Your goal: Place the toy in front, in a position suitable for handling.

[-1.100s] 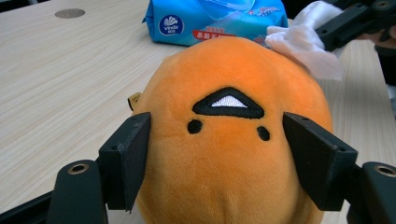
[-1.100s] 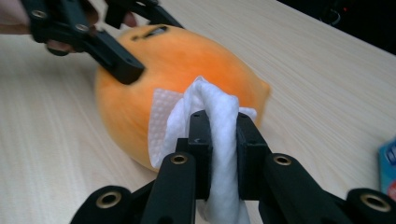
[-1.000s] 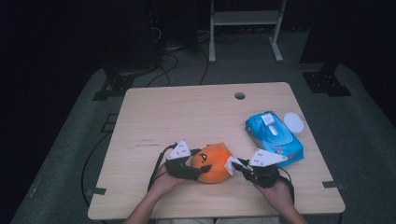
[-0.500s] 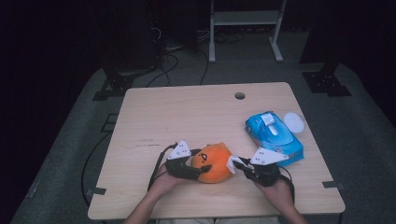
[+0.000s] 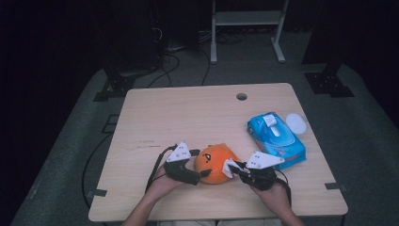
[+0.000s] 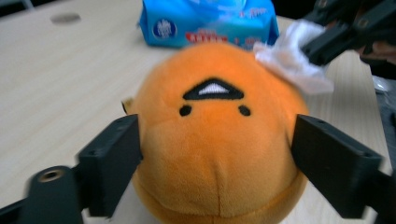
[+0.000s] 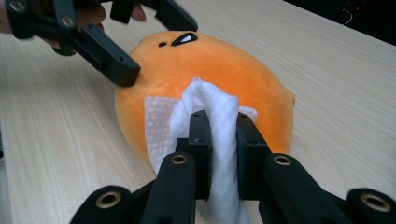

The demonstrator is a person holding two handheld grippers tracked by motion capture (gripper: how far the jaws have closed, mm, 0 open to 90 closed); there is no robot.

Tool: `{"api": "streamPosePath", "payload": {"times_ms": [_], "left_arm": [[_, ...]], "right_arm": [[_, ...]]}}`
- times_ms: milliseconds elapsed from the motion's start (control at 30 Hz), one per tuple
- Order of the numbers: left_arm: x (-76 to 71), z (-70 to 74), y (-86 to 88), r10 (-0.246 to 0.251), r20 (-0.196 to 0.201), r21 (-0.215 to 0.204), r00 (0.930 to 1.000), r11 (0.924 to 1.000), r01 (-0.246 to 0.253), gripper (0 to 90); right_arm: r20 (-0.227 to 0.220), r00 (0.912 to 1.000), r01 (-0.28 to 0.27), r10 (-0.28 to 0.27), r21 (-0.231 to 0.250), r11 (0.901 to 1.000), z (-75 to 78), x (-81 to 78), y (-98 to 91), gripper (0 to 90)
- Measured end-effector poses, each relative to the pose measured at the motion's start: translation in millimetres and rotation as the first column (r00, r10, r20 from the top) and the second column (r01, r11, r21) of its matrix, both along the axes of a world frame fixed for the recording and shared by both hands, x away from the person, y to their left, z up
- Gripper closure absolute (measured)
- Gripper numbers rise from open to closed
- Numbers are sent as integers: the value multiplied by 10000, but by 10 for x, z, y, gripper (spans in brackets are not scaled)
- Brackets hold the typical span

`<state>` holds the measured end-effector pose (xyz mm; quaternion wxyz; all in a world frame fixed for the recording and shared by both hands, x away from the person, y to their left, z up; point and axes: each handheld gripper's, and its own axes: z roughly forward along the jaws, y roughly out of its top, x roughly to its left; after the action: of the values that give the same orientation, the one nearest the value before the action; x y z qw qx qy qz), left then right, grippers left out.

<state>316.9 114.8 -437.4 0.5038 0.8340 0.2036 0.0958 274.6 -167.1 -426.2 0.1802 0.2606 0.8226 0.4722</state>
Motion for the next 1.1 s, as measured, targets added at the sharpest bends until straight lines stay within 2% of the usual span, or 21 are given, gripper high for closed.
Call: {"api": "streamPosePath", "payload": {"times_ms": [100, 233, 300, 367, 433, 500, 567, 633, 667, 733, 800, 900, 1000, 1033, 1100], "left_arm": [[8, -30, -10, -107, -10, 2, 9999, 9999, 107, 273], [-20, -20, -69, -371, 343, 146, 9987, 9992, 367, 311], [-22, -18, -78, -369, 344, 86, 9987, 9993, 366, 316], [-21, -25, -71, -383, 322, 33, 9987, 9993, 383, 317], [-15, -16, -57, -364, 353, 33, 9987, 9993, 363, 297], [-9, 5, -48, -36, 282, -20, 9996, 10000, 37, 192], [-7, 2, -42, 252, 93, 27, 9996, 9997, -252, 107], [-2, -23, -43, 82, -120, 114, 9999, 9999, -80, 106], [-4, -36, -53, -92, -194, 132, 9998, 9999, 94, 150], [-28, -25, -83, -254, 128, 242, 9996, 9994, 251, 227], [-58, 14, -123, -532, 560, 407, 9970, 9979, 510, 300], [-81, 30, -163, -792, 880, 516, 9930, 9959, 748, 332], [-64, 17, -129, -745, 722, 324, 9946, 9969, 723, 329], [-56, 11, -116, -609, 643, 249, 9961, 9979, 594, 304], [-34, 8, -100, -176, 442, 101, 9989, 9998, 171, 186]], "right_arm": [[167, 9998, -143, 145, -98, 9998, 10, -64, 100, 788], [472, 9974, -533, 551, -377, 9979, 29, -121, 212, 788], [531, 9977, -403, 422, -366, 9985, 47, -95, 182, 788], [524, 9986, 13, -3, -196, 9998, 61, -40, 100, 788], [593, 9973, 443, -425, -294, 9986, 47, 19, 18, 788], [381, 9973, 634, -627, -190, 9978, 8, 65, -51, 789], [373, 9970, 690, -681, -225, 9974, 0, 60, -54, 788], [408, 9970, 662, -652, -232, 9975, 5, 42, -31, 789], [417, 9972, 626, -614, -261, 9977, 11, 24, -11, 788], [452, 9982, 405, -395, -221, 9989, 27, -24, 55, 788], [604, 9979, -199, 212, -219, 9996, 49, -96, 164, 788], [944, 9941, -501, 542, -449, 9977, 90, -148, 254, 788], [924, 9957, 44, -19, -272, 9996, 112, -68, 144, 788], [928, 9955, 233, -206, -275, 9994, 106, -42, 104, 788], [766, 9947, 707, -680, -325, 9970, 66, 34, -10, 788]]}}
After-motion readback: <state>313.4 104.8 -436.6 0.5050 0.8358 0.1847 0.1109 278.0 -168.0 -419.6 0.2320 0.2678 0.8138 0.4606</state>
